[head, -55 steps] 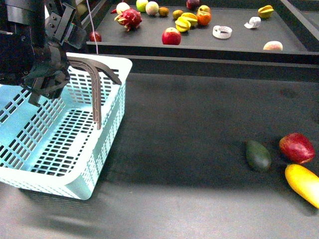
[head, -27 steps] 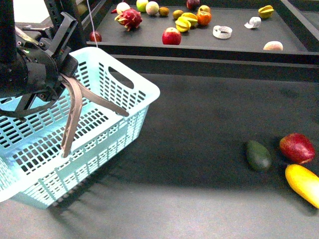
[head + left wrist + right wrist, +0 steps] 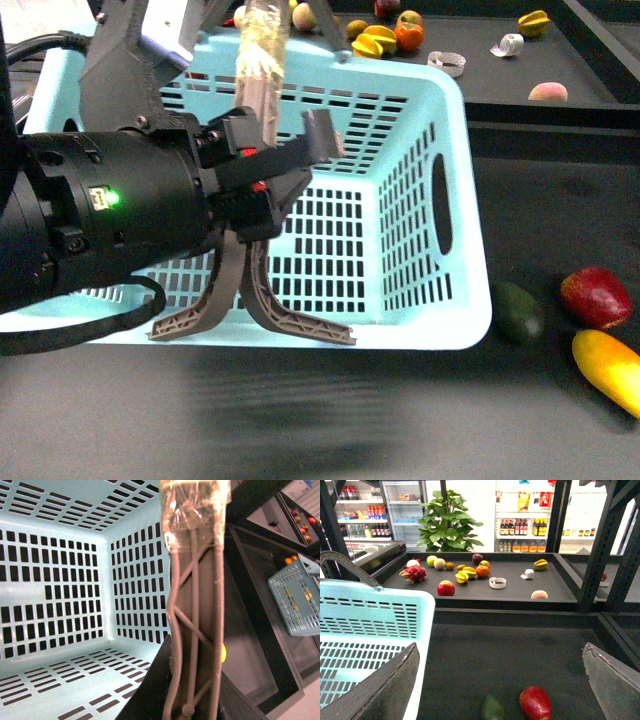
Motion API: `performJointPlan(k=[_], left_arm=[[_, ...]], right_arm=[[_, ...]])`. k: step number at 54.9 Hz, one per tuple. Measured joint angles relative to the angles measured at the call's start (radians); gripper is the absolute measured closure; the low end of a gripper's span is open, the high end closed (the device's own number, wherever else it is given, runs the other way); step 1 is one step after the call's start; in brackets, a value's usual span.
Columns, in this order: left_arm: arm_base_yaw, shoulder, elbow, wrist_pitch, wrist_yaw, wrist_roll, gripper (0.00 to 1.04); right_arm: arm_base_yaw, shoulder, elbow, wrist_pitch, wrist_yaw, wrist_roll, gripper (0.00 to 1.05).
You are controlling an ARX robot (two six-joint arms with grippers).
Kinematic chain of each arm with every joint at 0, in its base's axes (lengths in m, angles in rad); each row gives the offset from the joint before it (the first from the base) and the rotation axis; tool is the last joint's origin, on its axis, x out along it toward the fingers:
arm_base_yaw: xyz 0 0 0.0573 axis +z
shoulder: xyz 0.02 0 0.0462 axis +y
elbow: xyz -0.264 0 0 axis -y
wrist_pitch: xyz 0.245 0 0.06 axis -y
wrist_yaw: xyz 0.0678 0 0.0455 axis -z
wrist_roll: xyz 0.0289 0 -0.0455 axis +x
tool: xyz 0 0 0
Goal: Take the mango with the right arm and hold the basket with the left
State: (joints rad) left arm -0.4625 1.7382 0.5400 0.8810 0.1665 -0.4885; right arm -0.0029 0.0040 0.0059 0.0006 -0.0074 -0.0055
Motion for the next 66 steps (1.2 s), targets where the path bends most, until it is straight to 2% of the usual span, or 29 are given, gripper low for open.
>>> performJointPlan(k=[10, 26, 47, 50, 54, 56, 60, 66], left_arm=[[-0.025, 0.000, -0.002, 0.061, -0.014, -0.006, 0.99], [-0.058, -0.013, -0.029, 0.079, -0.097, -0.014, 0.99], [-0.060, -0.016, -0.030, 0.080, -0.097, -0.017, 0.99], [-0.060, -0.016, -0.030, 0.080, -0.096, -0.017, 0.99], [-0.061, -0.017, -0.030, 0.080, -0.099, -0.018, 0.99], [-0.061, -0.018, -0.030, 0.080, -0.098, -0.017, 0.99], [-0.062, -0.018, -0.030, 0.080, -0.097, -0.017, 0.99], [-0.062, -0.018, -0.031, 0.080, -0.097, -0.020, 0.99]], right_arm=[[0.000, 0.000, 0.000, 0.000, 0.000, 0.000, 0.08], [0.000, 0.000, 0.000, 0.000, 0.000, 0.000, 0.08], [0.000, 0.000, 0.000, -0.001, -0.001, 0.000, 0.08], [-0.029, 0.036, 0.012, -0.031, -0.063, -0.010, 0.08], [-0.126, 0.188, 0.012, 0.055, -0.174, -0.036, 0.08], [-0.197, 0.337, 0.012, 0.174, -0.225, -0.060, 0.08], [-0.275, 0.581, 0.019, 0.367, -0.272, -0.097, 0.08], [-0.328, 0.961, 0.061, 0.637, -0.279, -0.158, 0.08]])
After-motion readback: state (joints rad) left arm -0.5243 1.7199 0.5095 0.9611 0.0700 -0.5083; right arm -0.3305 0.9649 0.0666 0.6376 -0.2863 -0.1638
